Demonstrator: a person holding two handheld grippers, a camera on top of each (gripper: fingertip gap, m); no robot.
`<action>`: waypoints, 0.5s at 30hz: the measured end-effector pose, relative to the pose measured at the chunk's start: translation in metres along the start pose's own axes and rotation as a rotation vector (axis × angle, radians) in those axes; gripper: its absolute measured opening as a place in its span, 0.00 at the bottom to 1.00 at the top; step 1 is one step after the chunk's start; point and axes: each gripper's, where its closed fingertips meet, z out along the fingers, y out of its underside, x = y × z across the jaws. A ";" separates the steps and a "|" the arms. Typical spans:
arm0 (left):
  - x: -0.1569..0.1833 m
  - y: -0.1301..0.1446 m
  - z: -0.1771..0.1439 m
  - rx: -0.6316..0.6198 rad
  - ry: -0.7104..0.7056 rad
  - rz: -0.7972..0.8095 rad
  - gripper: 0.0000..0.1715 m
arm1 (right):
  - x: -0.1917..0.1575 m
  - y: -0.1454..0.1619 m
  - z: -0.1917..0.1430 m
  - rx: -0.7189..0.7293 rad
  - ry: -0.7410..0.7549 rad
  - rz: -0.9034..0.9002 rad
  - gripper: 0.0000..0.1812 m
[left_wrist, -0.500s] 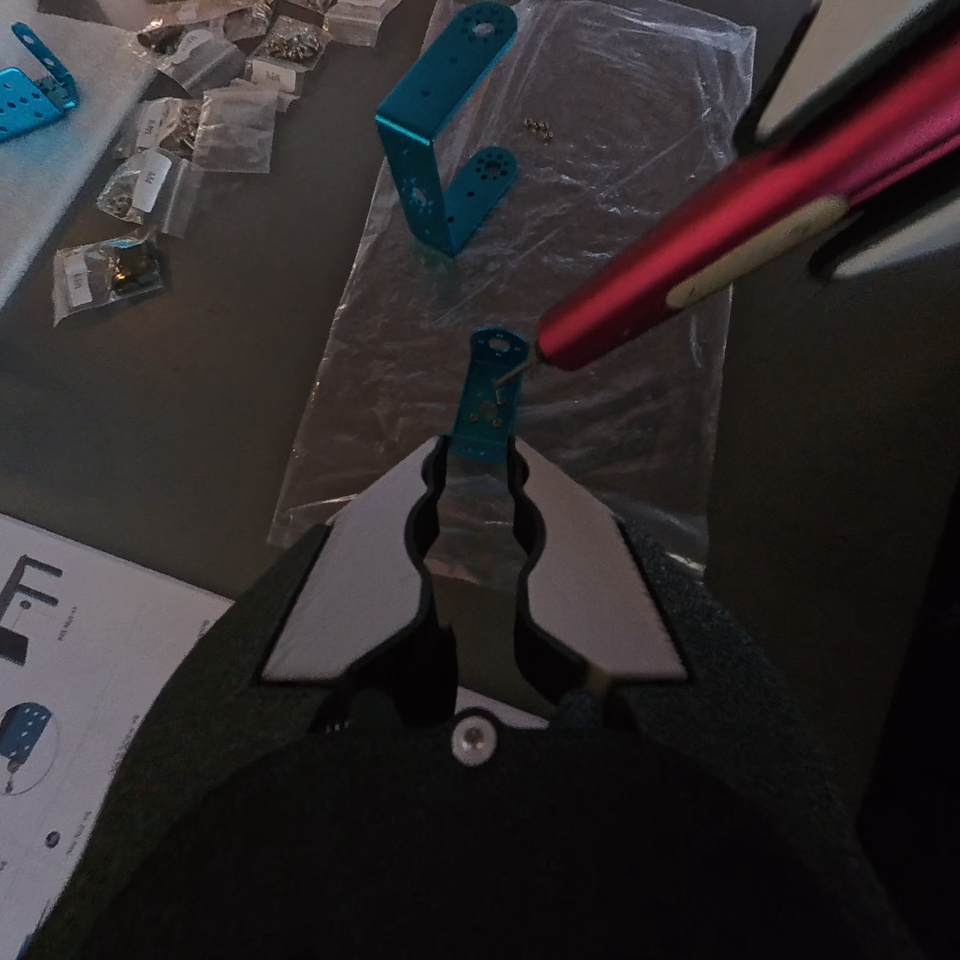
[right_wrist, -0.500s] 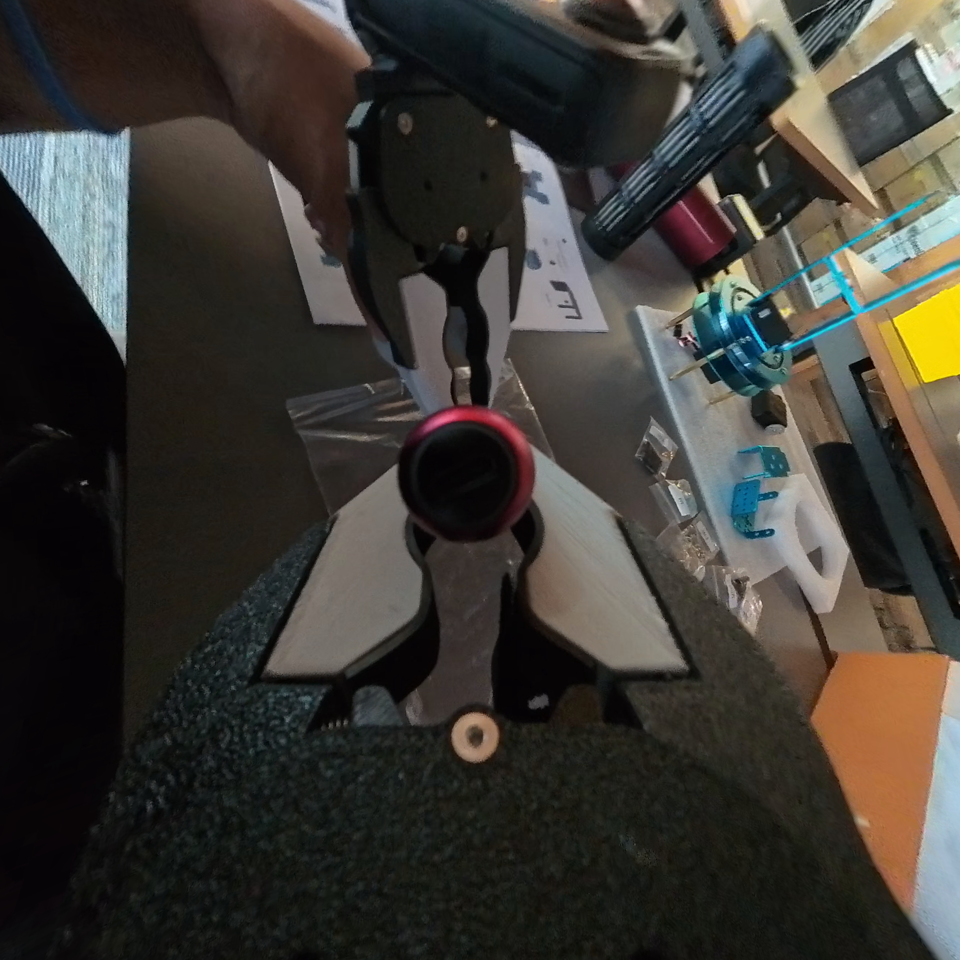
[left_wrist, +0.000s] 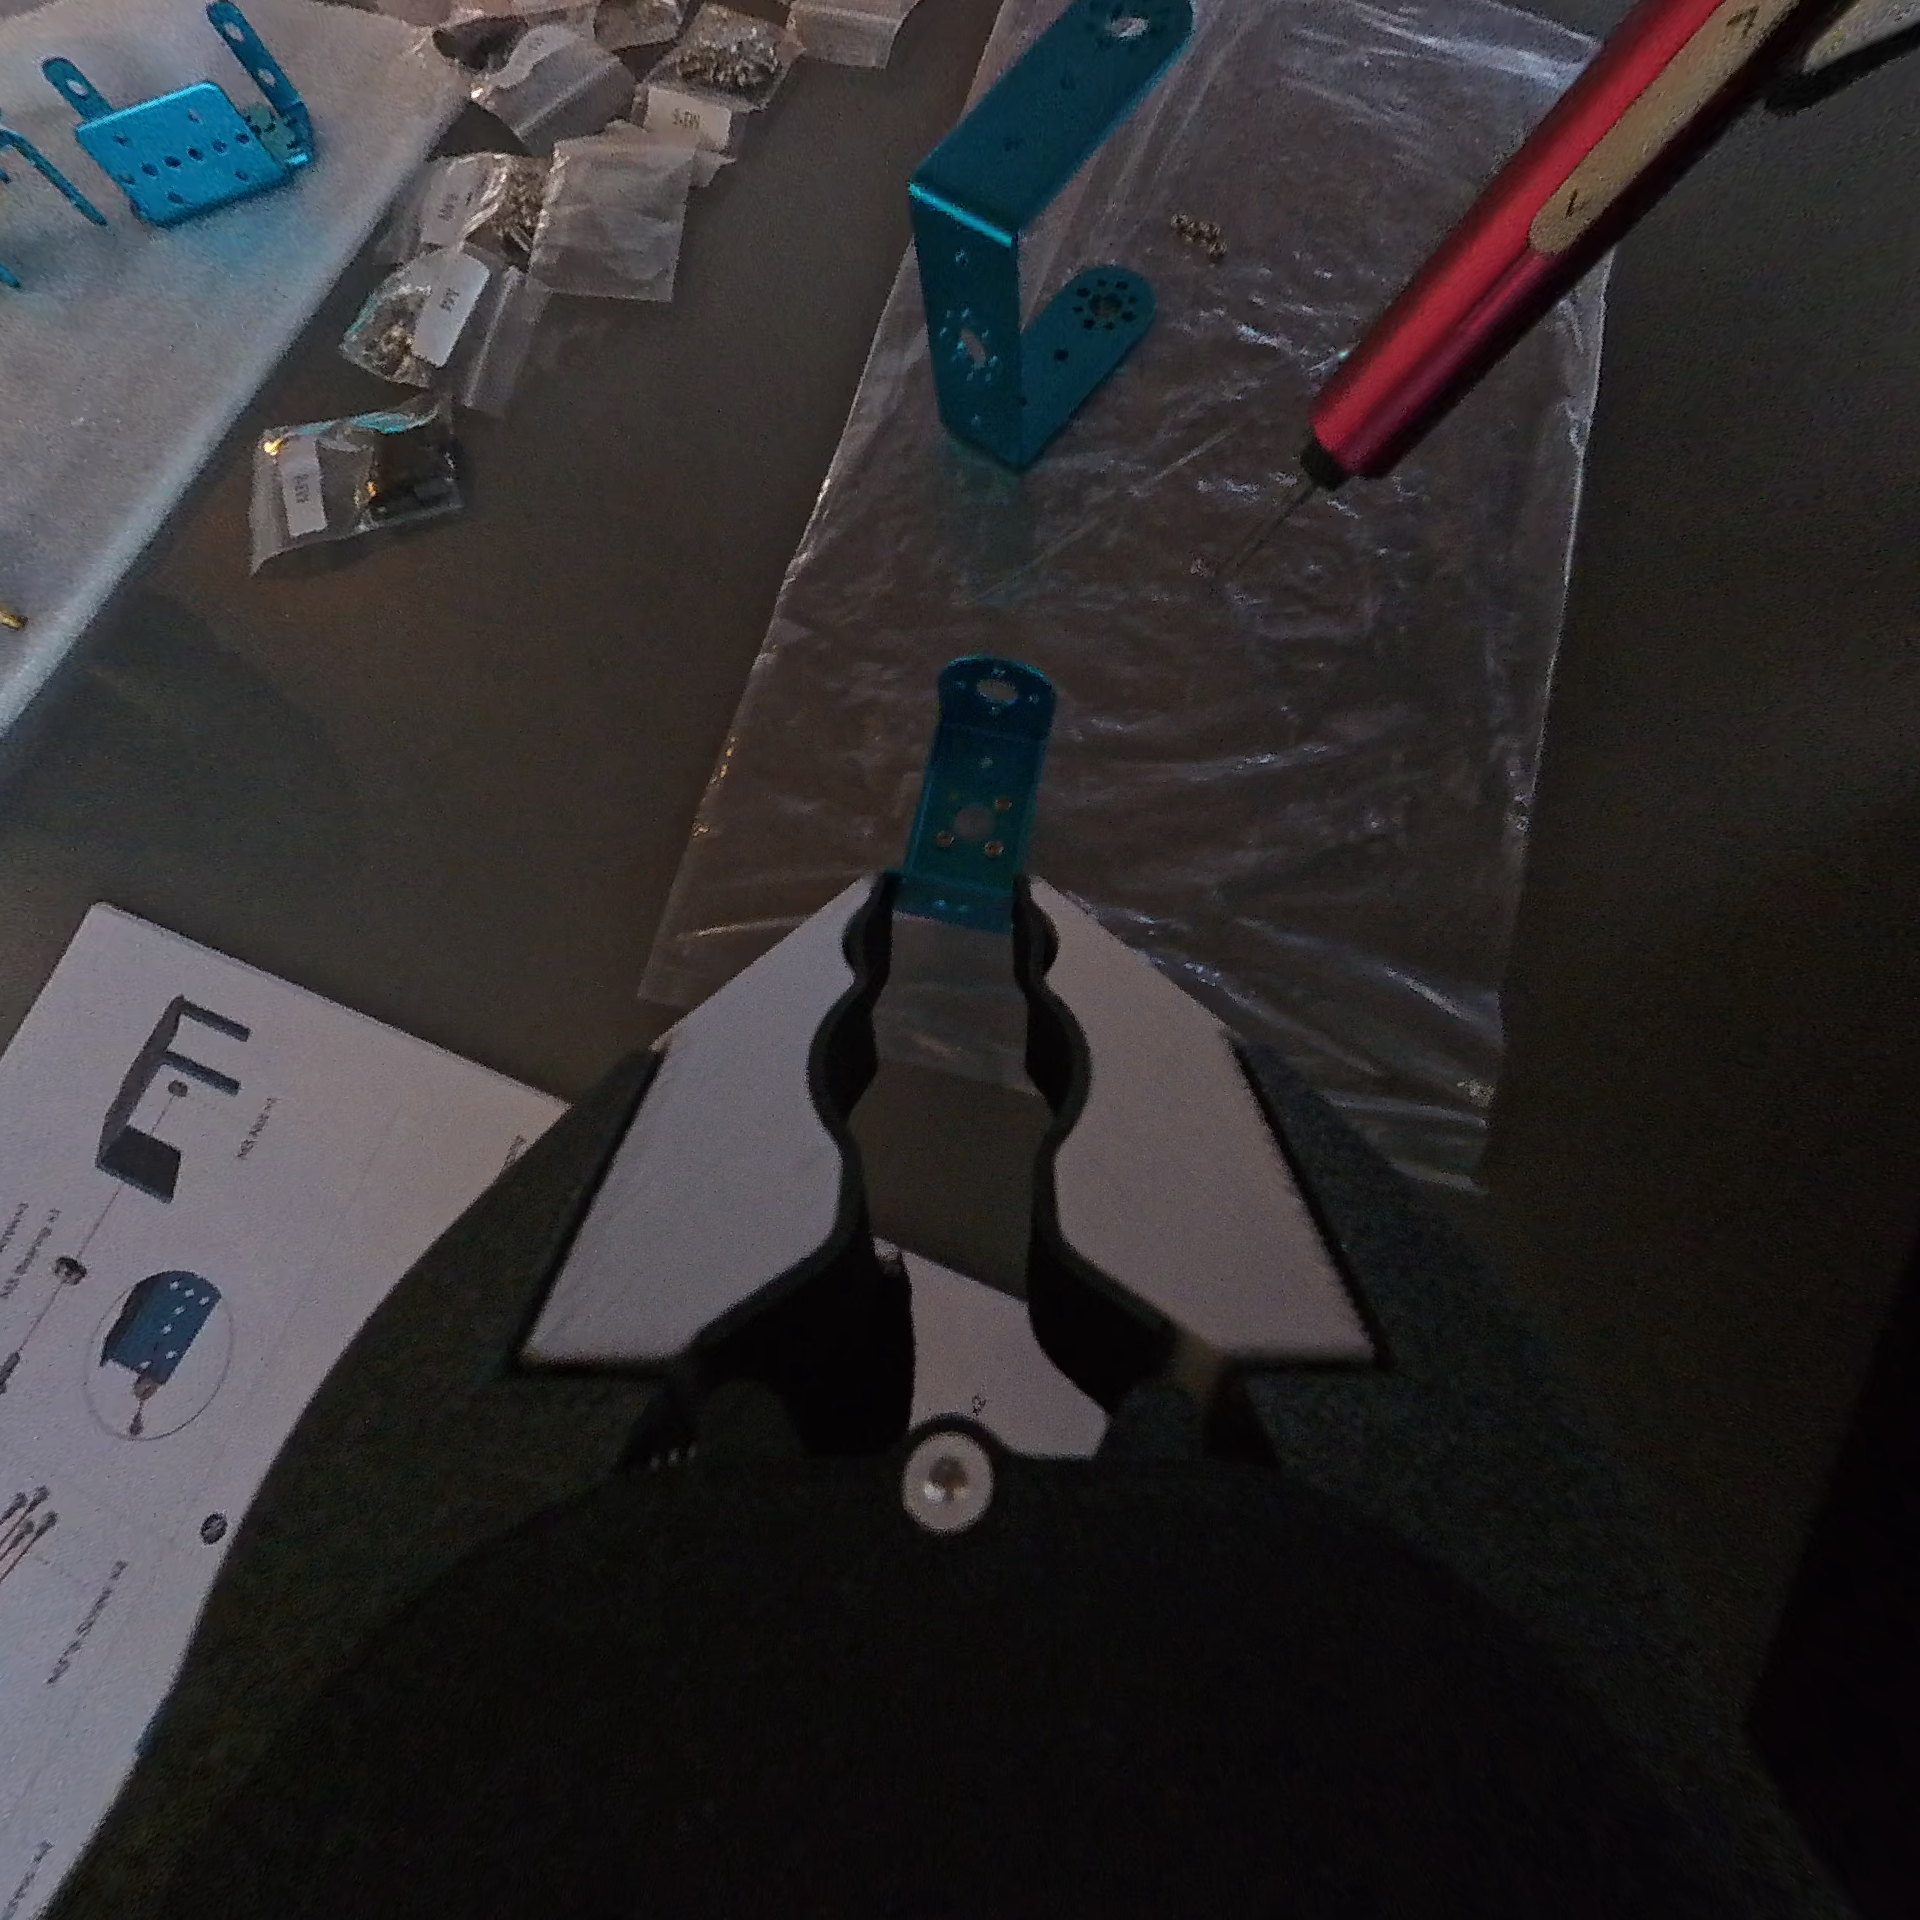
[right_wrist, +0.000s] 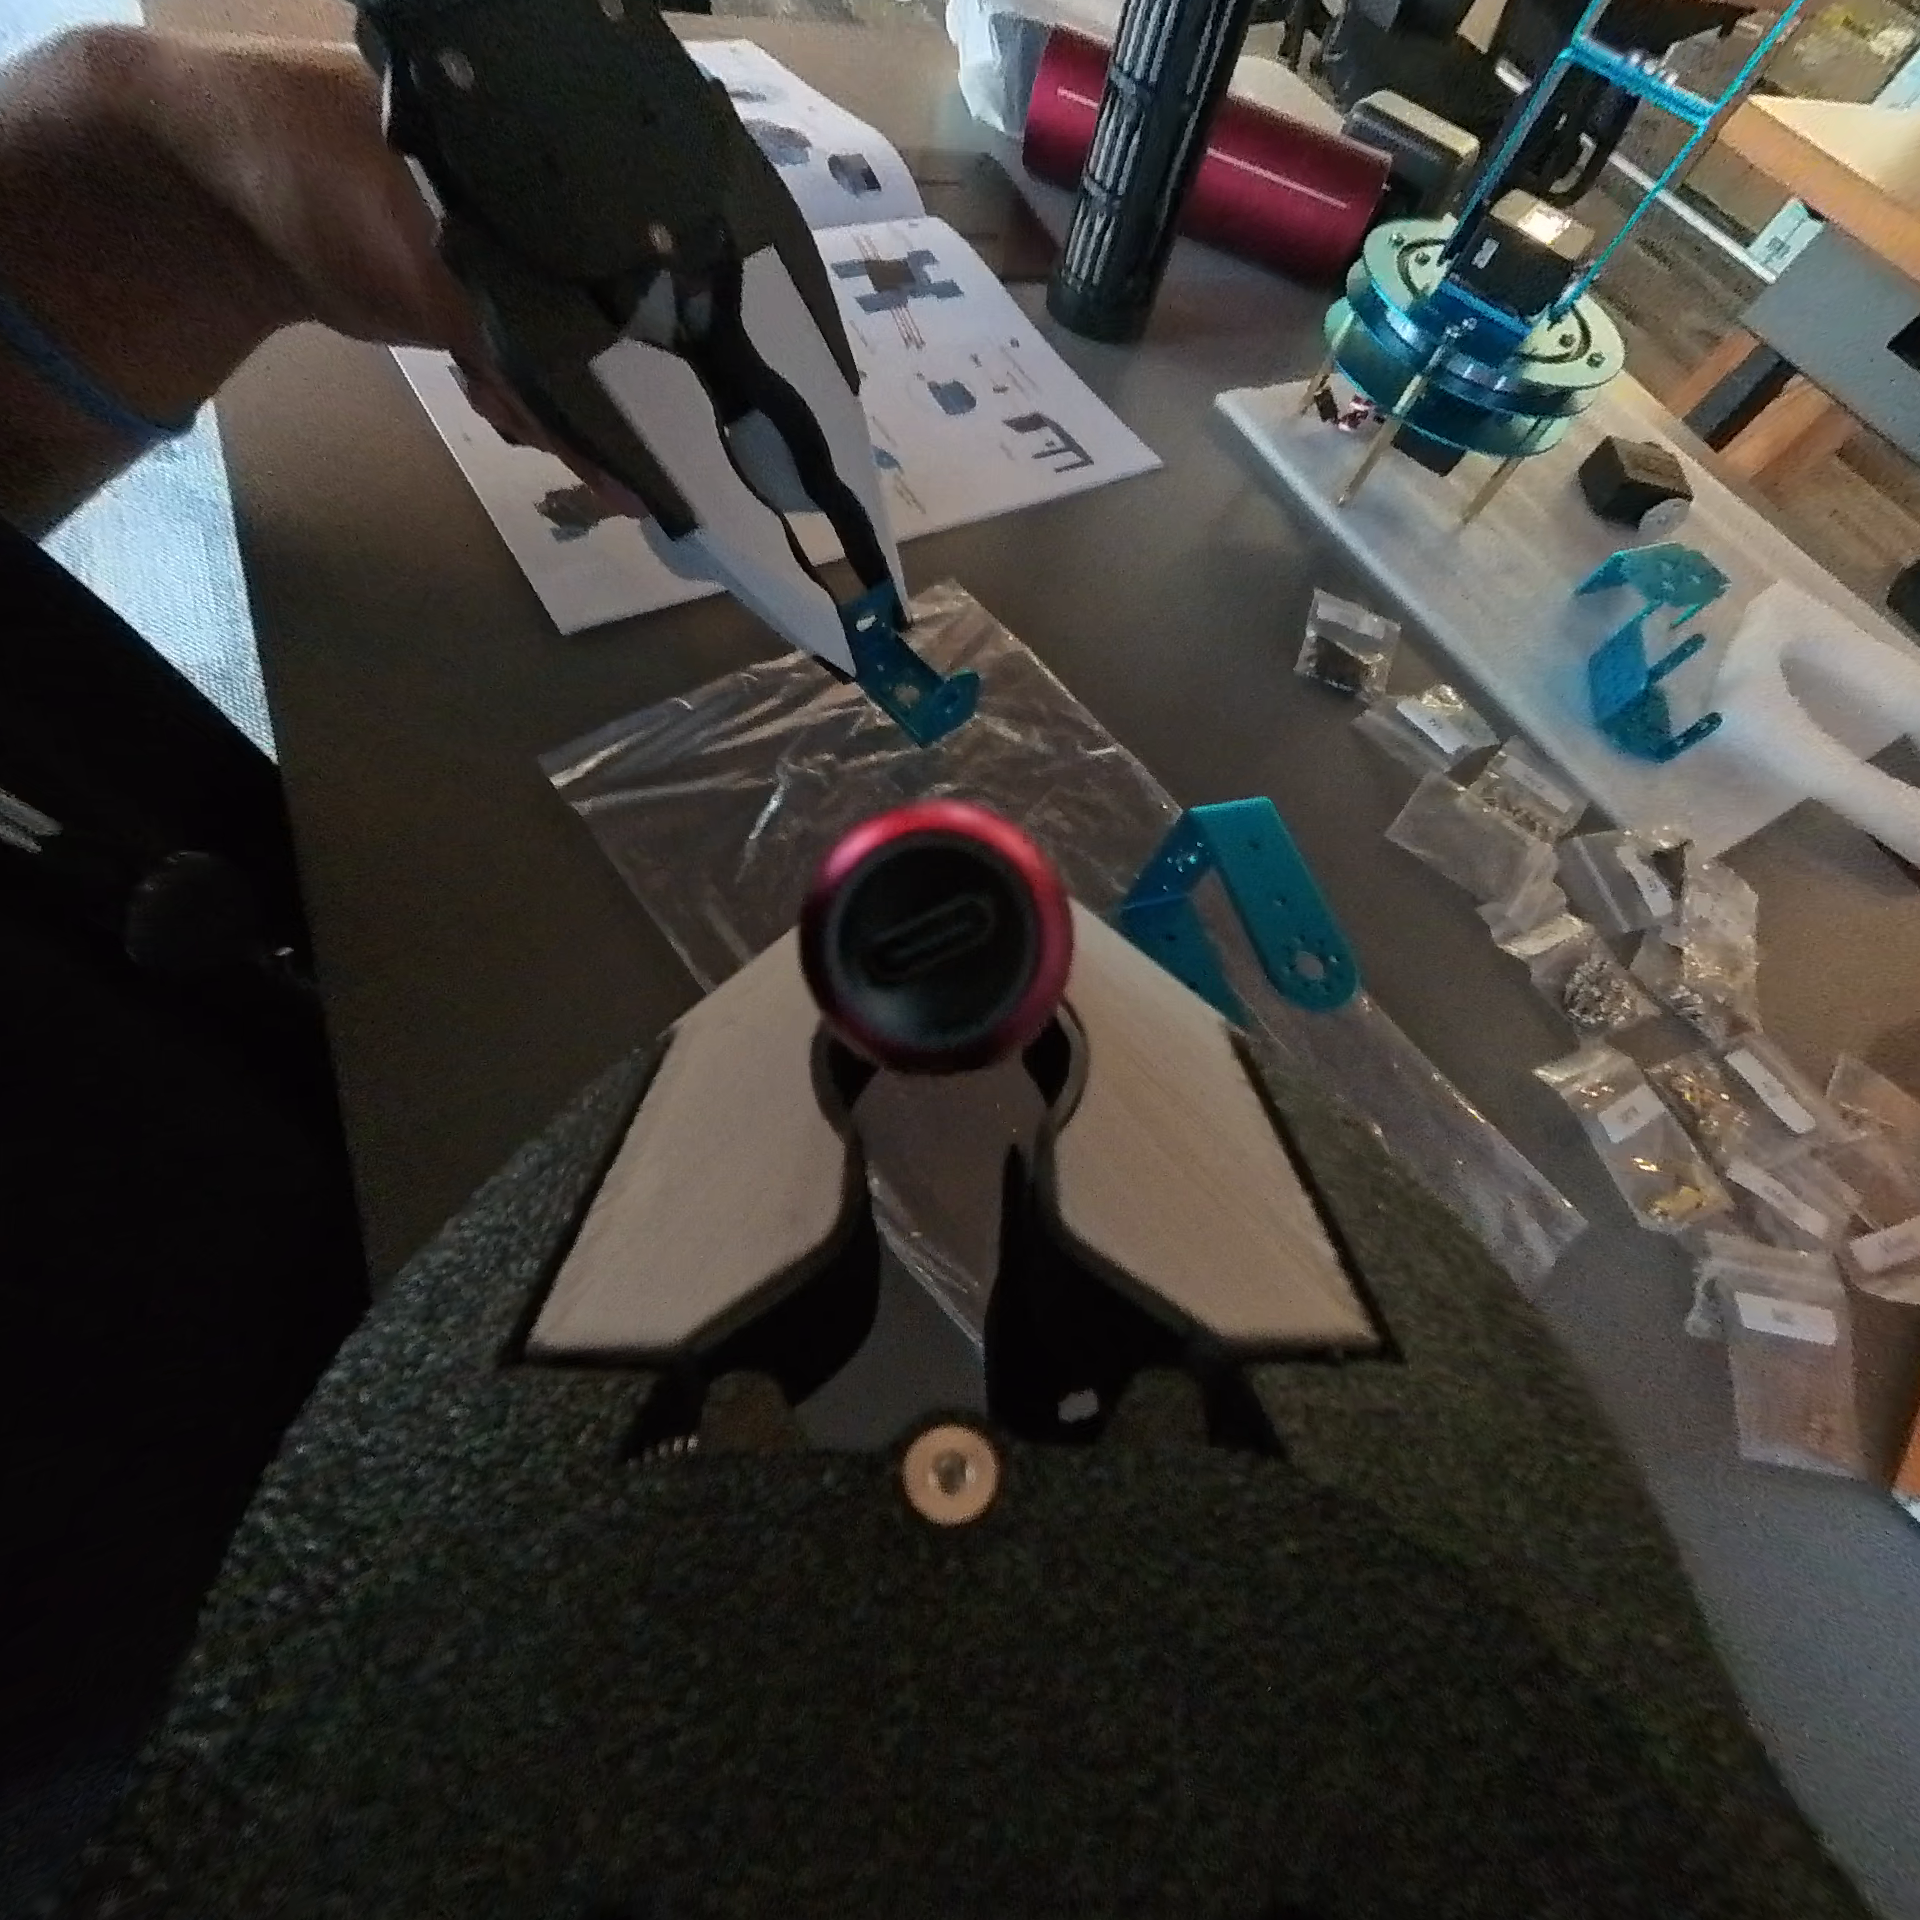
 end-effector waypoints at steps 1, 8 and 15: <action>0.001 0.000 0.000 -0.001 0.003 0.002 0.13 | -0.001 -0.001 0.000 0.002 -0.002 -0.003 0.12; 0.005 -0.004 0.005 -0.001 0.016 0.016 0.13 | 0.001 -0.021 -0.003 0.047 0.010 -0.039 0.12; 0.011 -0.006 0.012 -0.010 0.031 0.033 0.13 | -0.002 -0.015 0.006 0.023 -0.027 -0.012 0.12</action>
